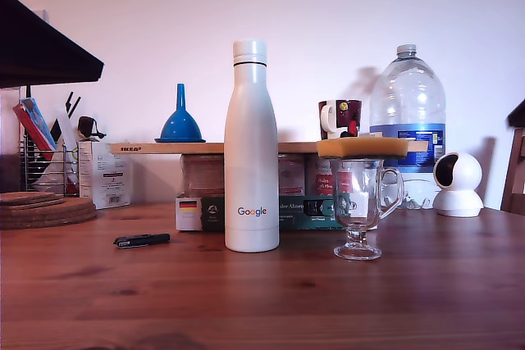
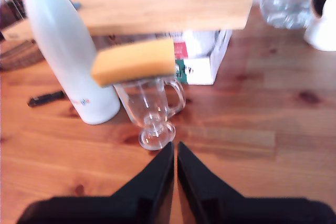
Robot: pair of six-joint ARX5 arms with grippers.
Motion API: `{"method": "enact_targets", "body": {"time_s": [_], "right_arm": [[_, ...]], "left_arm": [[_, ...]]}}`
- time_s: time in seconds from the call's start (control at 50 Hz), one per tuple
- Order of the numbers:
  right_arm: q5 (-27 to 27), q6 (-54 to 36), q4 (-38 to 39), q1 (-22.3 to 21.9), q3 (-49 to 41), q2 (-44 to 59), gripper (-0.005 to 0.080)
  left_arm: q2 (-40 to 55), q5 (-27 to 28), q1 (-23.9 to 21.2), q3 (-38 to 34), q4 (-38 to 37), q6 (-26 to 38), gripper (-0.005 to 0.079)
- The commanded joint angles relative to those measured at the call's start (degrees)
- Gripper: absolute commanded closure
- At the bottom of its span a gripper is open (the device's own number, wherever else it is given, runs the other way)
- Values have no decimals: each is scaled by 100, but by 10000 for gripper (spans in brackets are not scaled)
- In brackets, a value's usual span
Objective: Knock the sponge off the top of the glass cup
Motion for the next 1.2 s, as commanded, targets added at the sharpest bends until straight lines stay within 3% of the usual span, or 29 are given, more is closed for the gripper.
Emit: {"method": "enact_targets", "body": {"time_s": [0.0, 0.28, 0.7, 1.0, 1.18], "right_arm": [[-61, -7, 122, -83, 157, 332, 763], [-846, 22, 304, -662, 1200, 1980, 763], [-2433, 225, -629, -1309, 3119, 4092, 763], [-2618, 313, -1351, -1460, 4039, 4990, 763], [-2723, 317, -1412, -1458, 4308, 5436, 763]], "left_arm": [[-11, 0, -7, -96, 68, 46, 766], [-11, -2, -7, -96, 66, 48, 766], [-11, 0, -7, -96, 63, 87, 766], [-9, -4, -4, -96, 66, 92, 766], [-9, -4, -4, -96, 66, 151, 766]]}}
